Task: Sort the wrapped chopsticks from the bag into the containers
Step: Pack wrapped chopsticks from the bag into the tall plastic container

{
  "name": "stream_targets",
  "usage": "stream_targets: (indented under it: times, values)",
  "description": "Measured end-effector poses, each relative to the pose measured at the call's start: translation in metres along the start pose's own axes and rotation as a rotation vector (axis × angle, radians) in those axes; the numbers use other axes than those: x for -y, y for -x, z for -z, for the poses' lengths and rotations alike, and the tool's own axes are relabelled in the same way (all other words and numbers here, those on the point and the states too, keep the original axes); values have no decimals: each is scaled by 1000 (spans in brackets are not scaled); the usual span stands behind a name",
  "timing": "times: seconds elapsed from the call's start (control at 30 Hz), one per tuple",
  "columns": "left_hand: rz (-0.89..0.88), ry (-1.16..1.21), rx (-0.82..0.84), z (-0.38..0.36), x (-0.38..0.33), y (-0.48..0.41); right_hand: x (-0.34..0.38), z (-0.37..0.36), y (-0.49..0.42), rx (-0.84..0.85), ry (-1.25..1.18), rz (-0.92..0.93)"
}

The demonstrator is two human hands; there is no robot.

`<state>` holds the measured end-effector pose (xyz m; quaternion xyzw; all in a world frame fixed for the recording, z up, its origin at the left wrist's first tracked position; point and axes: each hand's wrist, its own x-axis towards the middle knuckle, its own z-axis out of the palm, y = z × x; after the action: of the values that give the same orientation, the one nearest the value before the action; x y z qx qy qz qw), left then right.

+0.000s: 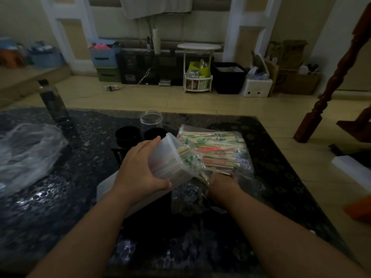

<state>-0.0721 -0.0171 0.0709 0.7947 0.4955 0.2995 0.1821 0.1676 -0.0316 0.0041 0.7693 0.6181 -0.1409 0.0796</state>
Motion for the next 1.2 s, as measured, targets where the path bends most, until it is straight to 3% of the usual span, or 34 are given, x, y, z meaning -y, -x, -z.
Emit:
stream_targets:
  times: [0.27,0.47,0.7,0.93,1.2]
  values:
    - [-1,21,-4,0,-4,6,2,-1,23,0,-147,46]
    - [10,2,2,4,-6,13,-7,-6,34,17,-73,-65]
    - [8,-15,1,6,-10,21,-6,-1,56,-18,18,-36]
    - [44,-23,53,14,-21,25,5,5,80,49,-238,-6]
    - [93,-140,165,11,-34,16,-11,41,104,1,-32,-34]
